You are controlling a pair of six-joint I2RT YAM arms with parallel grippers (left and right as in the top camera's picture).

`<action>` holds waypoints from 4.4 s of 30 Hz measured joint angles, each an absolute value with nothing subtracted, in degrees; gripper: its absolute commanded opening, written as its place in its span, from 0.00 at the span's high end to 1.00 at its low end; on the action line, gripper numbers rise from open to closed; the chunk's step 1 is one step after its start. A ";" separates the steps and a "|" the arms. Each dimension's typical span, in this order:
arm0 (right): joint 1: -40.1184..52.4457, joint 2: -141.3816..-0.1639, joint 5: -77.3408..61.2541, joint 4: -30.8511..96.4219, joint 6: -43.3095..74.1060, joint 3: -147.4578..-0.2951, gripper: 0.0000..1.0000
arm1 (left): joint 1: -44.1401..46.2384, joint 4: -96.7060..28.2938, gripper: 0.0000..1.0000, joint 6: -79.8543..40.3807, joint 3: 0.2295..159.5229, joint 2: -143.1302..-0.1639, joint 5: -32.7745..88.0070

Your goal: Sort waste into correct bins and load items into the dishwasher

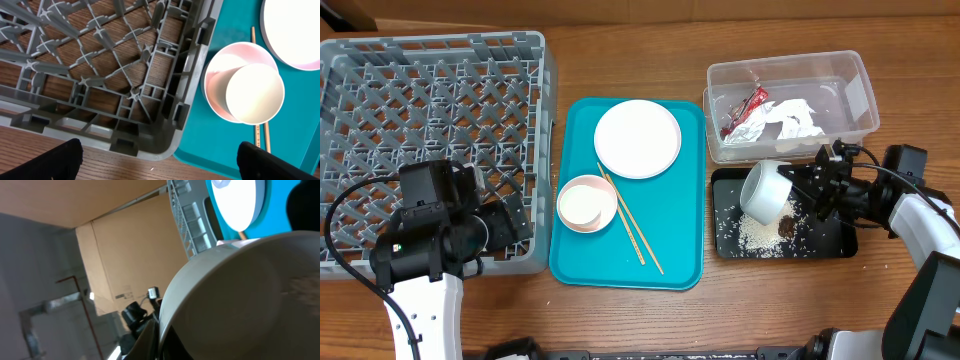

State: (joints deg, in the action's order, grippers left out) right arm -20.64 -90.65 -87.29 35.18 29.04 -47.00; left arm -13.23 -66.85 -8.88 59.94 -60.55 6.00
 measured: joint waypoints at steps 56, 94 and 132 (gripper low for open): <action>36.32 -90.08 -9.39 30.92 17.47 -62.57 0.96 | -13.23 -66.65 0.00 -8.91 59.94 -60.55 6.00; 44.45 -100.77 -11.66 42.28 19.73 -83.92 0.48 | -13.23 -66.41 0.00 -8.91 59.94 -60.55 6.00; 35.27 -97.58 -9.89 47.92 28.45 -84.55 0.96 | -13.23 -63.81 0.00 -8.93 59.94 -60.55 7.46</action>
